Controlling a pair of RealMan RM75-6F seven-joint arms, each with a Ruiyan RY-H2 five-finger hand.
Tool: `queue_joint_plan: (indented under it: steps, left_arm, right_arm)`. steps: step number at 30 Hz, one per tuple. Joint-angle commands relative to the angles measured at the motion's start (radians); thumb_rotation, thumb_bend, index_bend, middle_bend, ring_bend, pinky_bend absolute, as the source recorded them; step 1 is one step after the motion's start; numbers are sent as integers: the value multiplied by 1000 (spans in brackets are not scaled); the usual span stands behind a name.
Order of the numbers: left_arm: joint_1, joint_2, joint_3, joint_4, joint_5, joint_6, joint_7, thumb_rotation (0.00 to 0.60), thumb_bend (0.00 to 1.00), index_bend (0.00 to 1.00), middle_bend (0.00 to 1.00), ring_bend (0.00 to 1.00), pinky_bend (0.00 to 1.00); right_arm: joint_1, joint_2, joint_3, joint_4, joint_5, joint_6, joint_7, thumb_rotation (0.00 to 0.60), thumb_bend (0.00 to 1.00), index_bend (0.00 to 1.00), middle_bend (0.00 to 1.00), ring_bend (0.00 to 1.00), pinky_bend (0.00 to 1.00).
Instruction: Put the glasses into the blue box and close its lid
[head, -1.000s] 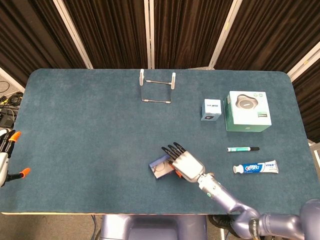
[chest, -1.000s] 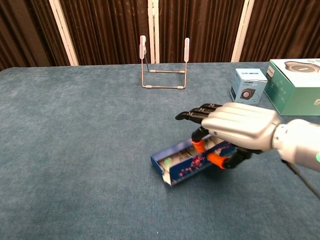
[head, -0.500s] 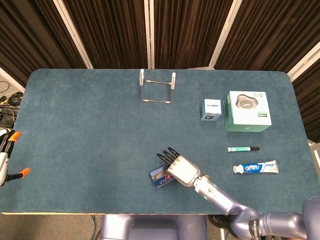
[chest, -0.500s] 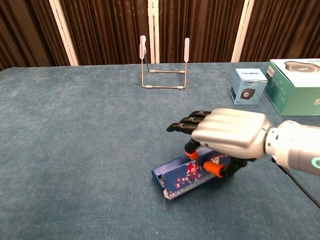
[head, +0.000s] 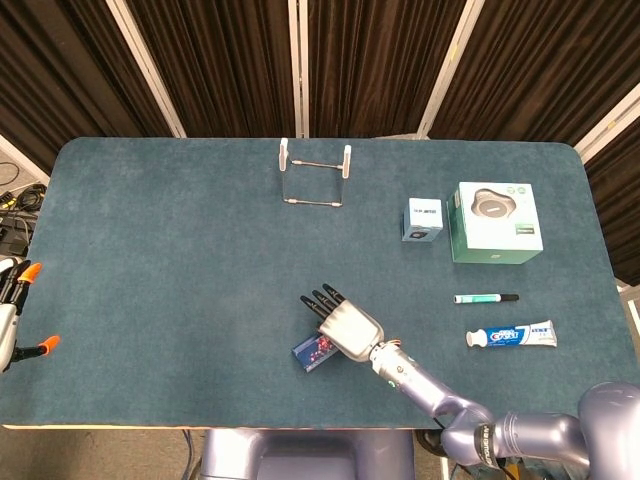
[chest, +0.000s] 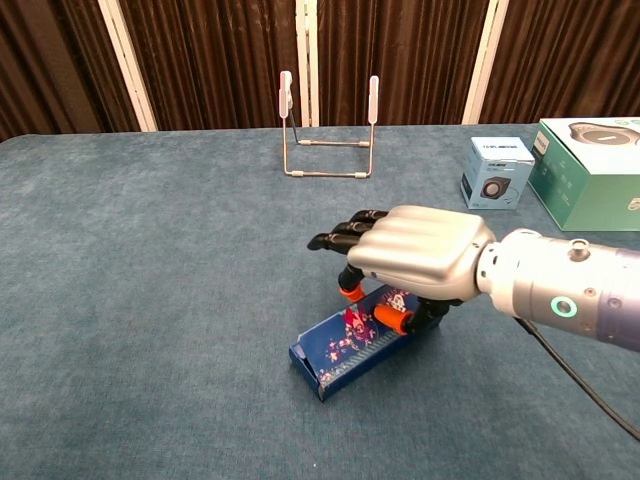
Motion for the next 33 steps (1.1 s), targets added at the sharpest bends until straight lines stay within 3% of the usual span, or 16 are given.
queue_joint_plan:
  steps: [1, 6, 8, 11, 13, 23, 33]
  left_arm:
    - [0, 0, 0, -1, -1, 0, 0, 600, 0, 0, 0, 0, 0]
    - [0, 1, -1, 1, -3, -2, -3, 600, 0, 0, 0, 0, 0]
    - [-1, 1, -1, 2, -2, -2, -4, 600, 0, 0, 0, 0, 0]
    - [-1, 1, -1, 3, -2, -3, -4, 600, 0, 0, 0, 0, 0]
    - [-1, 0, -1, 4, -3, -4, -5, 600, 0, 0, 0, 0, 0]
    - [-1, 0, 0, 2, -2, -1, -1, 600, 0, 0, 0, 0, 0]
    - [2, 0, 3, -5, 7, 7, 5, 600, 0, 0, 0, 0, 0]
  right_arm:
    - [8, -14, 7, 11, 10, 0, -10, 600, 462, 677, 0, 0, 0]
    - [14, -34, 13, 30, 25, 9, -25, 600, 456, 641, 0, 0, 0]
    - [13, -38, 12, 33, 29, 14, -28, 600, 388, 492, 0, 0, 0]
    - [7, -48, 15, 33, 28, 38, -28, 600, 98, 166, 0, 0, 0]
    - [-3, -54, 25, 20, 1, 82, -6, 600, 25, 99, 0, 0, 0]
    - [-15, 23, 40, -101, -25, 109, 63, 600, 6, 28, 0, 0, 0]
    - [13, 93, -1, -131, 78, -22, 37, 600, 12, 0, 0, 0, 0]
